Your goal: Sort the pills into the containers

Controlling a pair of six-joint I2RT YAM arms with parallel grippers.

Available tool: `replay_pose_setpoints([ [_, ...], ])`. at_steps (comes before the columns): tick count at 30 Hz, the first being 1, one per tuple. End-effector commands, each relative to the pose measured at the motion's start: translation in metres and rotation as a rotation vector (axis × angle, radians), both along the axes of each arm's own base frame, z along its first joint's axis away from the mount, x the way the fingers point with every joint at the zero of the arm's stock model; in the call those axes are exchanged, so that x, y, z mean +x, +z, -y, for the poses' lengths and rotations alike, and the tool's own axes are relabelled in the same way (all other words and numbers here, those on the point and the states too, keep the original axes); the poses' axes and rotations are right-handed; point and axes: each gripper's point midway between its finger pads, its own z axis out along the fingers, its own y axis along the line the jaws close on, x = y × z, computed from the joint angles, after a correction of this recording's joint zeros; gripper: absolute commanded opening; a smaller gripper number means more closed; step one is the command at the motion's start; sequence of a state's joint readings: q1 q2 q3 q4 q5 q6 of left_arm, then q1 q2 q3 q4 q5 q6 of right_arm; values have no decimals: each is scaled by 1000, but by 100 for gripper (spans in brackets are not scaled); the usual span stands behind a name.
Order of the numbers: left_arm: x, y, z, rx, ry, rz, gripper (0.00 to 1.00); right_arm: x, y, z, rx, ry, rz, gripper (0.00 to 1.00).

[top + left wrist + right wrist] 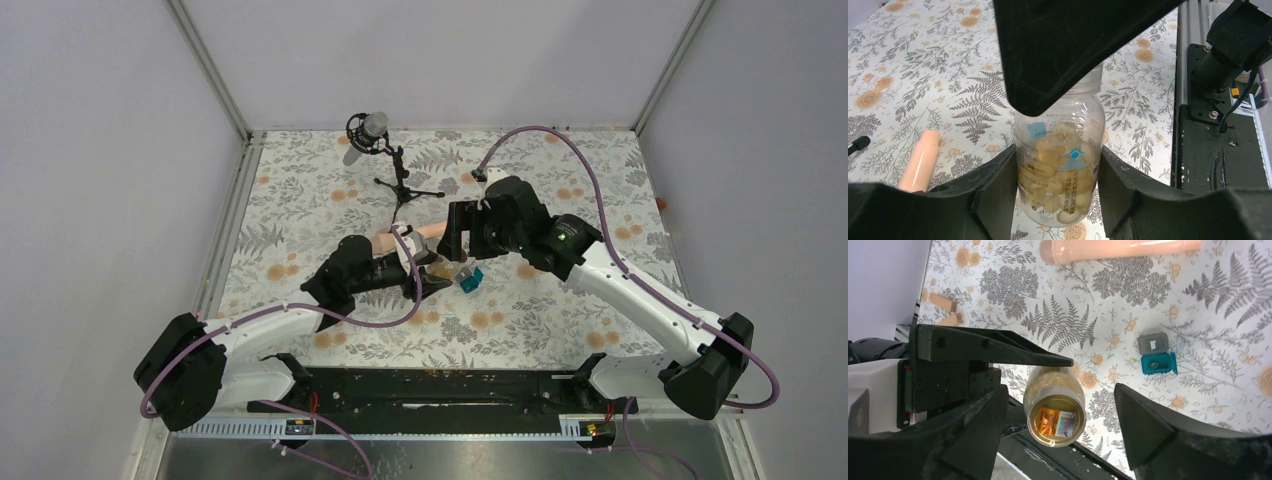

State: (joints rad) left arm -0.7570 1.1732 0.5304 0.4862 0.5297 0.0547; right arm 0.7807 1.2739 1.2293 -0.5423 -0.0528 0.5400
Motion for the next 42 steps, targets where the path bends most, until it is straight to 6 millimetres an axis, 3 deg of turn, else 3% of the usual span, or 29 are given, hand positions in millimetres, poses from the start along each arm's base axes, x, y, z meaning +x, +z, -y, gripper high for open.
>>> replay_pose_setpoints([
  [1, 3, 36, 6, -92, 3, 86, 0, 10, 55, 0, 74, 33, 193, 89],
  [4, -9, 33, 9, -76, -66, 77, 0, -16, 63, 3, 40, 264, 303, 87],
  [8, -36, 34, 13, -63, -230, 67, 0, -71, 59, 6, 45, 641, 365, 87],
  [11, -52, 38, 14, -68, -332, 66, 0, -87, 53, 11, 27, 742, 353, 87],
  [16, -63, 44, 15, -82, -406, 67, 0, -88, 32, 15, -46, 798, 281, 83],
  [21, -67, 44, 17, -83, -447, 62, 0, -72, 20, 8, -69, 735, 253, 67],
  [25, -66, 45, 18, -84, -440, 69, 0, -41, 19, -2, -42, 509, 236, 30],
  [27, -60, 46, 18, -84, -407, 78, 0, -31, 22, -14, 36, 411, 209, 19],
  [30, -48, 44, 18, -75, -335, 84, 0, -16, 25, -27, 166, 231, 149, 10],
  [32, -42, 42, 17, -68, -292, 87, 0, 0, 17, -20, 197, 13, 82, 8],
  [34, -35, 40, 15, -62, -249, 92, 0, 12, 4, -4, 168, -187, 20, 16],
  [36, -30, 38, 14, -53, -220, 89, 0, 12, 4, 2, 141, -213, 24, 54],
  [37, -29, 36, 14, -45, -208, 85, 0, 9, 12, 2, 138, -178, 49, 74],
  [38, -28, 34, 13, -37, -200, 82, 0, 5, 23, 2, 143, -126, 85, 88],
  [40, -27, 31, 12, -31, -196, 79, 0, -3, 44, 6, 144, -30, 181, 99],
  [42, -29, 31, 12, -31, -207, 75, 0, -16, 60, 13, 121, 96, 293, 99],
])
